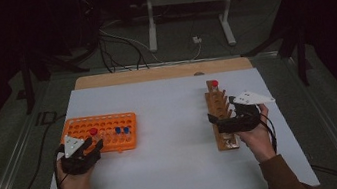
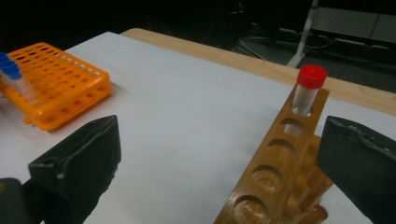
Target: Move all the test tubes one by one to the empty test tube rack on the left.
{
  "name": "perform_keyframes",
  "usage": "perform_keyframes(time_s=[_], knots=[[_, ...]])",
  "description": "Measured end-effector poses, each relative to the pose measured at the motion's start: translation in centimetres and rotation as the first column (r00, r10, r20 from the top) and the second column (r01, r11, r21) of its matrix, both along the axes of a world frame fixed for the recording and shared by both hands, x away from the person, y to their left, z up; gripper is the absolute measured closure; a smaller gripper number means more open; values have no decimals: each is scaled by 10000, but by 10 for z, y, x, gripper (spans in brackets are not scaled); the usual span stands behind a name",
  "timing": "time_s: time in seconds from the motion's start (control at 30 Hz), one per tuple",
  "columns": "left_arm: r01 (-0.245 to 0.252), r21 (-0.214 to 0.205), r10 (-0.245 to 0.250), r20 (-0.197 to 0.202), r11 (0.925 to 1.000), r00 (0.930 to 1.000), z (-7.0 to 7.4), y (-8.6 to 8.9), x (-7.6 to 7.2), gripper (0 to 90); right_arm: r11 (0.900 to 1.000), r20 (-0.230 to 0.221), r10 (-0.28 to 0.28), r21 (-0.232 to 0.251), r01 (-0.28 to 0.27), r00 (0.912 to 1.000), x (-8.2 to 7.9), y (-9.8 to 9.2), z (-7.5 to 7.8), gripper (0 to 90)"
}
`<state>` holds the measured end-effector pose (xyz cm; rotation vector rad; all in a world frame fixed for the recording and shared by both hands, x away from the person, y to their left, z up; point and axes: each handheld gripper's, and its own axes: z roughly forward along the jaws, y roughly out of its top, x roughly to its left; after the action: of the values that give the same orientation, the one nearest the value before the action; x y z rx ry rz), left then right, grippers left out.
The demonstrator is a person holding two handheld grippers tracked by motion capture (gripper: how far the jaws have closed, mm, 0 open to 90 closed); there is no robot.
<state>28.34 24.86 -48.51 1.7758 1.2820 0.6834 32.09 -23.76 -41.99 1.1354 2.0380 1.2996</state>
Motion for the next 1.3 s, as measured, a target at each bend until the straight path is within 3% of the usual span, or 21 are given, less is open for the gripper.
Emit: perform_keyframes(time_s=[0.33,0.53,0.8,0.97,1.3], knots=[[387,-863,-313,860,9955,9958,18,-9,-15,189,9995,-224,-257,-210,253,9994,23,-3,8,9],[641,-1087,-530,1025,9920,9933,25,-20,-19,10,9971,-268,-614,-472,601,9978,43,-4,9,50],[1119,-1077,-983,1245,9879,9873,29,-37,-21,2,9891,-115,-1359,-587,1350,9907,63,-7,0,301],[1333,-1041,-1204,1214,9856,9853,29,-46,-20,2,9882,-238,-1407,-638,1390,9898,74,-7,-9,479],[1560,-948,-1451,1129,9832,9829,27,-53,-19,2,9813,-615,-1720,-984,1655,9832,93,-3,-25,628]])
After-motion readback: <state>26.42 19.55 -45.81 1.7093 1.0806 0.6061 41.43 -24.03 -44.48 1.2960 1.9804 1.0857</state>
